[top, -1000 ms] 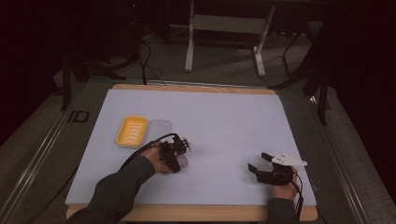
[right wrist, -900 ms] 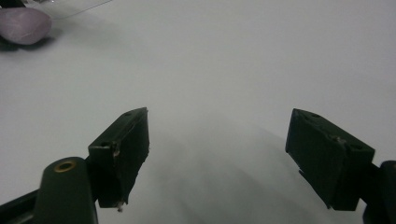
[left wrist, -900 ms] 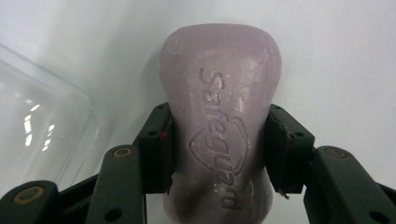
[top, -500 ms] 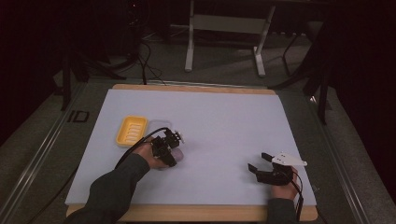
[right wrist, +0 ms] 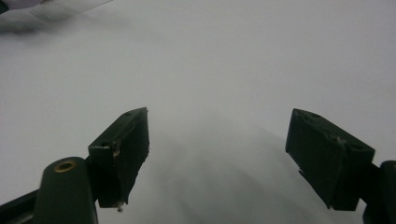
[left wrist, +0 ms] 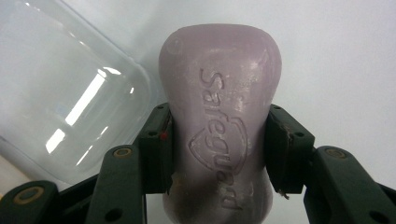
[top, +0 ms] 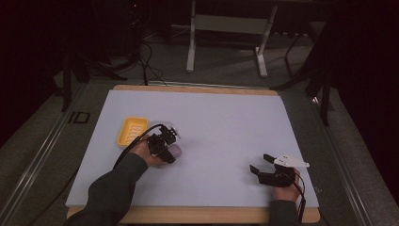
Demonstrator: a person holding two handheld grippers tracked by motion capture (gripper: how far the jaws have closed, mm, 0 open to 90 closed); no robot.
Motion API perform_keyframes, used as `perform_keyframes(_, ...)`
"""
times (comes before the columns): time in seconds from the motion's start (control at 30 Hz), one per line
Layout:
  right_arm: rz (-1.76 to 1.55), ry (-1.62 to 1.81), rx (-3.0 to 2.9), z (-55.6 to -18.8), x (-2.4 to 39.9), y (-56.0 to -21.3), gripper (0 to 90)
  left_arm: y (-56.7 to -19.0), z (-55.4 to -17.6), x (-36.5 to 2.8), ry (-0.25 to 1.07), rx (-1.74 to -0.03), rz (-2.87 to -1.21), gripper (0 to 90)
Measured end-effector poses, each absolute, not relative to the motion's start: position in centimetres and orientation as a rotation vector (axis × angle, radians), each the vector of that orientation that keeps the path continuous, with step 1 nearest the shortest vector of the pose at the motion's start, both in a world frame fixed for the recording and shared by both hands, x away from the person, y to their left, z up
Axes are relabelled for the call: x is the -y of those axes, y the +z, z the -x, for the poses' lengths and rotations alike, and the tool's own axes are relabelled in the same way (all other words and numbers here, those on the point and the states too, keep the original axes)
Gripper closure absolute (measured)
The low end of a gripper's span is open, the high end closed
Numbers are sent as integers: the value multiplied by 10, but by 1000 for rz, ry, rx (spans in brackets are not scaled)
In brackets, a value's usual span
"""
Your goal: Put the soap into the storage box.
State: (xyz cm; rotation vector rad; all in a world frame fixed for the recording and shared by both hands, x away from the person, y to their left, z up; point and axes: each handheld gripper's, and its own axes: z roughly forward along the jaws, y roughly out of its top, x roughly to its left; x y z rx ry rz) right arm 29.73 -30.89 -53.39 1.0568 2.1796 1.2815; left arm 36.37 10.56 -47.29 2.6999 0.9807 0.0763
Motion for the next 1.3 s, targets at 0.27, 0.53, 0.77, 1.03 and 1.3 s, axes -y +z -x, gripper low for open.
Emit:
perform_keyframes(0.27,-1057,1282,-2179,-297,309,-534,212,-471,-367,-112,96,-1027,-2662,500)
perform_keyframes(0.53,-1057,1283,-2179,-297,309,-534,212,-461,-372,-115,118,-1056,-2632,500)
perform_keyframes(0.77,-1058,1284,-2179,-297,309,-534,211,-453,-376,-118,141,-1079,-2607,500)
perform_keyframes(1.03,-1057,1284,-2180,-297,309,-534,212,-448,-381,-122,145,-1108,-2590,500)
perform_keyframes(1.3,-1058,1285,-2180,-297,309,-534,212,-447,-386,-129,138,-1160,-2552,499)
